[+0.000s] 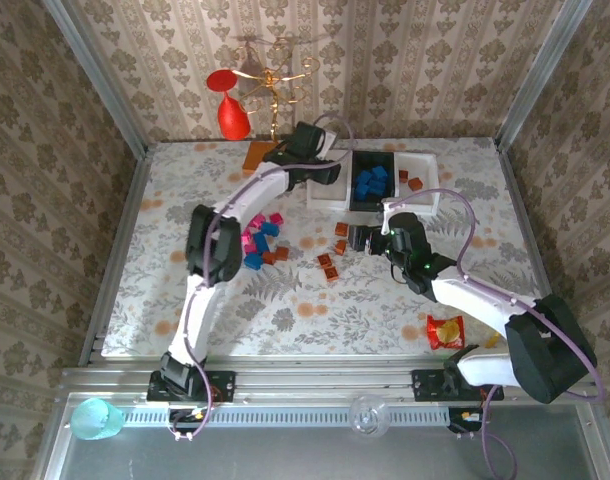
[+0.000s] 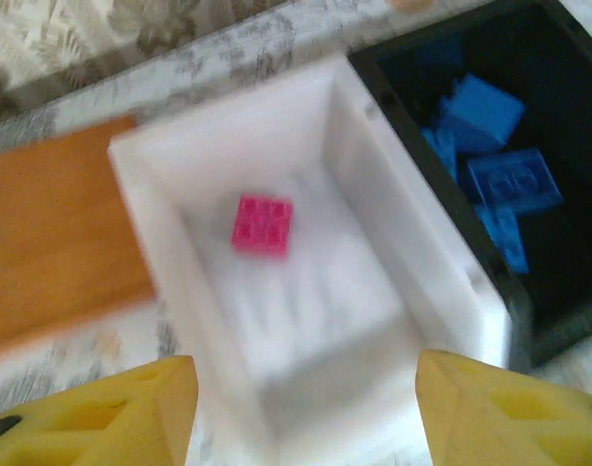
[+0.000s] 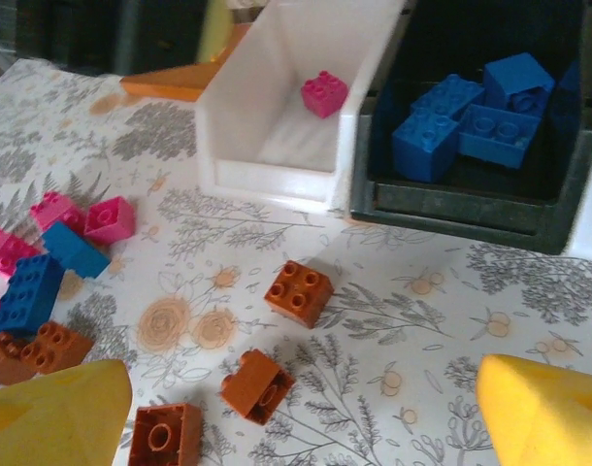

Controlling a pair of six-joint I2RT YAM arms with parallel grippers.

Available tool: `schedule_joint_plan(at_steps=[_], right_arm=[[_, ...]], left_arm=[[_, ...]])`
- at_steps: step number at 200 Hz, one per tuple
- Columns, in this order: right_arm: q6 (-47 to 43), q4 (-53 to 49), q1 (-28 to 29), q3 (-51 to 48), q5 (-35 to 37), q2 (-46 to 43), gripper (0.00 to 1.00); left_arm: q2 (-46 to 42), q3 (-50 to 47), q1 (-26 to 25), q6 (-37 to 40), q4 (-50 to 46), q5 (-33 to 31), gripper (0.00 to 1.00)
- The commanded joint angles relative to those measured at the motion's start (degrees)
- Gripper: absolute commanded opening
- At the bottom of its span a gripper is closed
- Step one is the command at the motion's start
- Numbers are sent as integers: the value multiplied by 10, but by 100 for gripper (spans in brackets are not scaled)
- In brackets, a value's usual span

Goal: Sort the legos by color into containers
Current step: Pick up the lego from the middle-left of the table.

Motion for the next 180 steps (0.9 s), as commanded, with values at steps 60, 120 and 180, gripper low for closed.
schedule_joint_plan(at_steps=[60, 120, 180], right_arm=[[-46, 37, 62, 89, -57, 136, 93], [-41, 15, 68, 90, -50, 127, 93], [-45, -1, 68, 80, -37, 101, 93]], left_arm=[[-336, -487, 178, -102, 142, -20, 71], [-234, -449, 234, -90, 137, -16, 78], [-149, -374, 237, -97, 87, -8, 73]])
